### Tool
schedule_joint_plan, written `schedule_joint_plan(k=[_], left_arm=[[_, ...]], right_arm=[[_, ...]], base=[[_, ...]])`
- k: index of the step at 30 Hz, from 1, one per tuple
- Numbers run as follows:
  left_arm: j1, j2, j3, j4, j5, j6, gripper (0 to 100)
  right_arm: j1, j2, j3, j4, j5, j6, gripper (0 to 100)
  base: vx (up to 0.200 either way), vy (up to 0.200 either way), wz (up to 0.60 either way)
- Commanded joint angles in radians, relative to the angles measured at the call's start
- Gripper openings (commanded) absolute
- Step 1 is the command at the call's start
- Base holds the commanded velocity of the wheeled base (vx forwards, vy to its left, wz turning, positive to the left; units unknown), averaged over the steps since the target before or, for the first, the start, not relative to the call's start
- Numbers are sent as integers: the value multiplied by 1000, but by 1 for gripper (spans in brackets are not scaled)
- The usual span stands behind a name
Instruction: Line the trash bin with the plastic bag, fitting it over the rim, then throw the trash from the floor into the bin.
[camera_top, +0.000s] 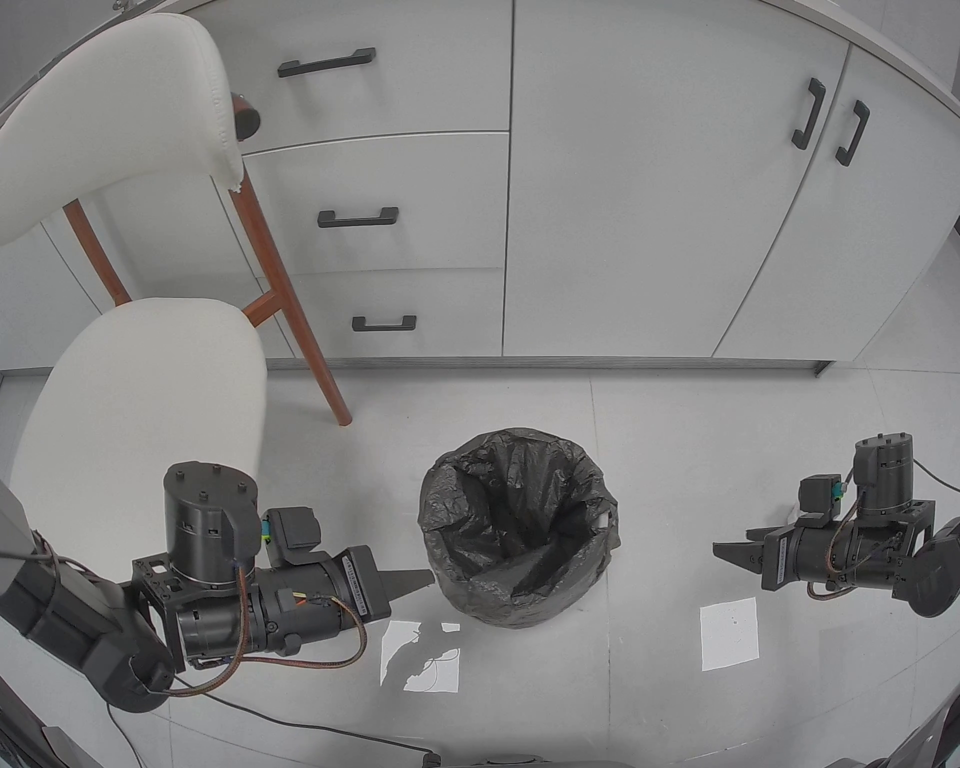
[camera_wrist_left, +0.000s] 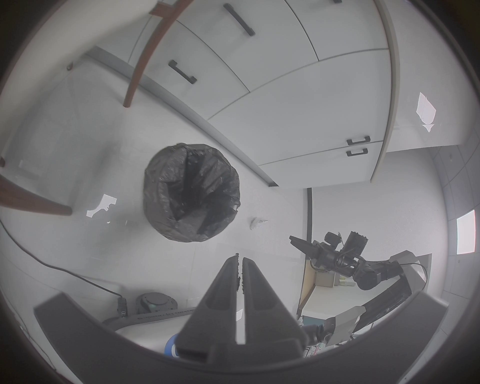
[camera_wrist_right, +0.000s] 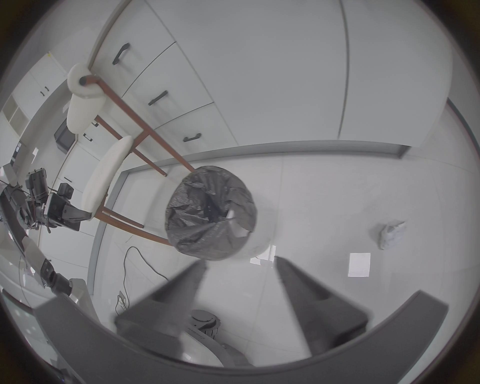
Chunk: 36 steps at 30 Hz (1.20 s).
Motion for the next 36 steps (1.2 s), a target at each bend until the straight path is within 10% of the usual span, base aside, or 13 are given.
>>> schedule_joint_plan(k=[1, 16, 17, 36], left_arm=[[-10, 21, -5, -1, -6, -1, 0], [-84, 13, 38, -25, 7, 53, 0], [-85, 13, 46, -47, 7, 53, 100], [-93, -38, 86, -105, 114, -14, 100]], right_arm=[[-51, -1, 22, -6, 1, -8, 100], [-81, -1, 23, -6, 3, -11, 100], [-81, -1, 23, -6, 1, -11, 100], [-101, -2, 43, -6, 0, -11, 100]], base=[[0, -200, 0], [0, -80, 0], [0, 0, 0], [0, -53, 0]])
